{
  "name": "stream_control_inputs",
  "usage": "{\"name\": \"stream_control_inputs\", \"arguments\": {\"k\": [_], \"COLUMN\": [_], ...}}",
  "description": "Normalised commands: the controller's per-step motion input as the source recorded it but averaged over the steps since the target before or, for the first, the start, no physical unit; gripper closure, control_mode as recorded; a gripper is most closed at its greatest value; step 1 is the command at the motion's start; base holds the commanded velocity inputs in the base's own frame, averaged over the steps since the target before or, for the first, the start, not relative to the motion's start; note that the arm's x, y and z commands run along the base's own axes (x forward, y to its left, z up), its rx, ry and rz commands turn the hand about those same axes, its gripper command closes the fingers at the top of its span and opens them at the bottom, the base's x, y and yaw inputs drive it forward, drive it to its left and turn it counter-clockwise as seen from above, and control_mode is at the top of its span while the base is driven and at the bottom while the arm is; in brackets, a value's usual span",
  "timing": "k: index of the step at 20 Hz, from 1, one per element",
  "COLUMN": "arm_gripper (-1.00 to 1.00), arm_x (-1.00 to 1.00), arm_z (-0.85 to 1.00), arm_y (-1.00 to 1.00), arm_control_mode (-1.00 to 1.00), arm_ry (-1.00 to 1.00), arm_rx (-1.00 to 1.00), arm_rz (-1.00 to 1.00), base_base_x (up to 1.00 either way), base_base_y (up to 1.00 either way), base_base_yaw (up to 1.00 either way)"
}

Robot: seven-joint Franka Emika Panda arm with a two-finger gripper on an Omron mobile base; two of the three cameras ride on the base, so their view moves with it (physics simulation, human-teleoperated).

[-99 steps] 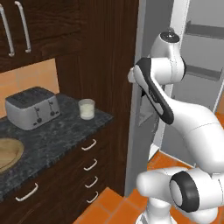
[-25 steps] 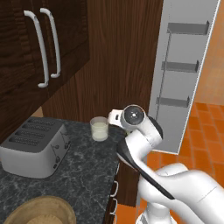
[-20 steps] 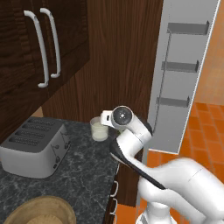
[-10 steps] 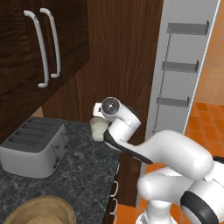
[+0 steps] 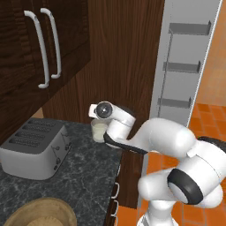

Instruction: Grab a lemon wedge from the fridge and one ice cube from the ice bowl, and put them in the glass of lemonade.

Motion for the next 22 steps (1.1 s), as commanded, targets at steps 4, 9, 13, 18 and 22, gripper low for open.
{"name": "stream_control_inputs", "arguments": {"k": [4, 9, 13, 18, 22], "arm_gripper": [1.00, 1.00, 1.00, 1.00, 1.00], "arm_x": [0.51, 0.43, 0.31, 0.37, 0.47], "arm_z": [-0.12, -0.36, -0.48, -0.47, -0.41], "arm_y": [0.32, 0.33, 0.17, 0.17, 0.20], "arm_control_mode": [-1.00, -1.00, -1.00, -1.00, -1.00], "arm_ry": [0.00, 0.00, 0.00, 0.02, 0.01], "arm_rx": [-0.01, -0.04, -0.07, -0.06, -0.06], "arm_rz": [-0.02, 0.00, 0.00, 0.00, 0.00], "base_base_x": [0.00, 0.00, 0.00, 0.00, 0.00], "base_base_y": [0.00, 0.00, 0.00, 0.00, 0.00], "base_base_yaw": [0.00, 0.00, 0.00, 0.00, 0.00]}}
